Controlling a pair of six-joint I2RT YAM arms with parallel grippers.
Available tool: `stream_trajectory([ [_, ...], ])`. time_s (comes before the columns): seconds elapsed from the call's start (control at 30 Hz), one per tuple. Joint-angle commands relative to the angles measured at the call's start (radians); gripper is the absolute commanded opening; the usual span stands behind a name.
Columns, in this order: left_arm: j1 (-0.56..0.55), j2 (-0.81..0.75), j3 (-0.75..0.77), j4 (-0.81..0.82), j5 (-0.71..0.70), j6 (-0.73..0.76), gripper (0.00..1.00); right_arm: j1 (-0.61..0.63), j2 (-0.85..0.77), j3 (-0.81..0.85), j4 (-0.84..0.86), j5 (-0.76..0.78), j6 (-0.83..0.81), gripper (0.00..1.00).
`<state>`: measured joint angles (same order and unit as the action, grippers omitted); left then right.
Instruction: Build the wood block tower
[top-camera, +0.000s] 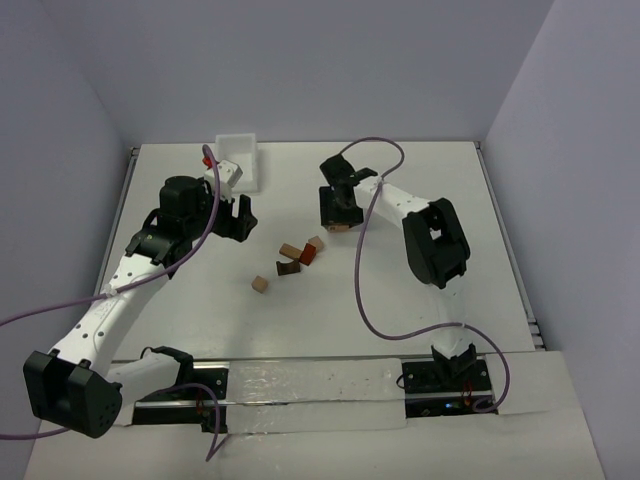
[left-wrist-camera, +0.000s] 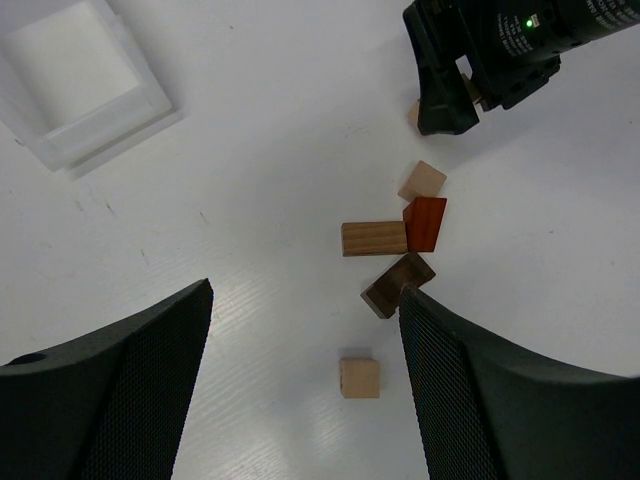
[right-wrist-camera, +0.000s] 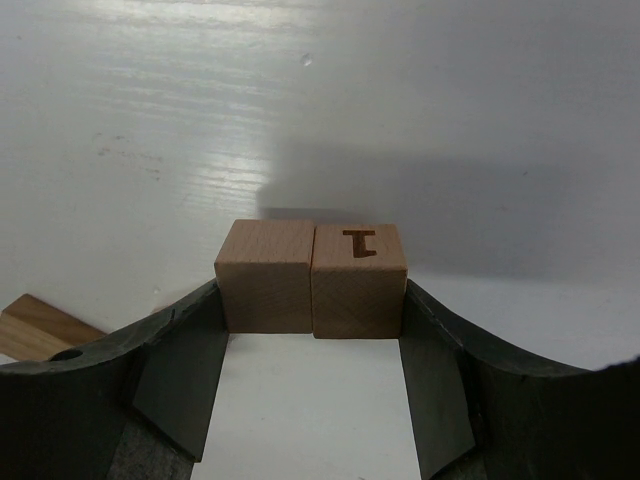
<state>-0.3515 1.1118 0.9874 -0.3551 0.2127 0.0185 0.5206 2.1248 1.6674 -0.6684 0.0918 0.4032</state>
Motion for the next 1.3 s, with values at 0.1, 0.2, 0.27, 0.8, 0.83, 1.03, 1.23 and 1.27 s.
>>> stream_trajectory([
  [0.1, 0.006, -0.001, 0.024, 0.028, 0.004, -0.007, 0.81, 0.093, -0.001, -0.026, 0.042, -0.055, 0.041, 0.27],
  [0.2, 0.006, 0.001, 0.027, 0.025, 0.001, -0.005, 0.82, 0.138, 0.01, -0.041, 0.042, -0.112, 0.071, 0.27],
  [0.27, 0.006, 0.0, 0.027, 0.025, -0.001, -0.003, 0.81, 0.16, 0.018, -0.047, 0.039, -0.153, 0.086, 0.27],
  [0.8, 0.006, -0.01, 0.024, 0.017, -0.007, 0.001, 0.82, 0.36, -0.037, -0.237, 0.117, -0.334, 0.167, 0.28],
  [0.83, 0.006, -0.012, 0.023, 0.015, -0.009, 0.002, 0.82, 0.366, -0.045, -0.256, 0.125, -0.336, 0.173, 0.28],
  [1.03, 0.006, -0.018, 0.018, 0.013, -0.011, 0.004, 0.82, 0.368, -0.126, -0.302, 0.122, -0.274, 0.166, 0.29],
  [1.23, 0.006, -0.015, 0.017, 0.016, -0.008, 0.003, 0.82, 0.358, -0.238, -0.248, 0.057, -0.046, 0.147, 0.29],
  [1.27, 0.006, -0.014, 0.018, 0.016, -0.008, 0.003, 0.82, 0.358, -0.249, -0.247, 0.049, -0.004, 0.148, 0.29],
])
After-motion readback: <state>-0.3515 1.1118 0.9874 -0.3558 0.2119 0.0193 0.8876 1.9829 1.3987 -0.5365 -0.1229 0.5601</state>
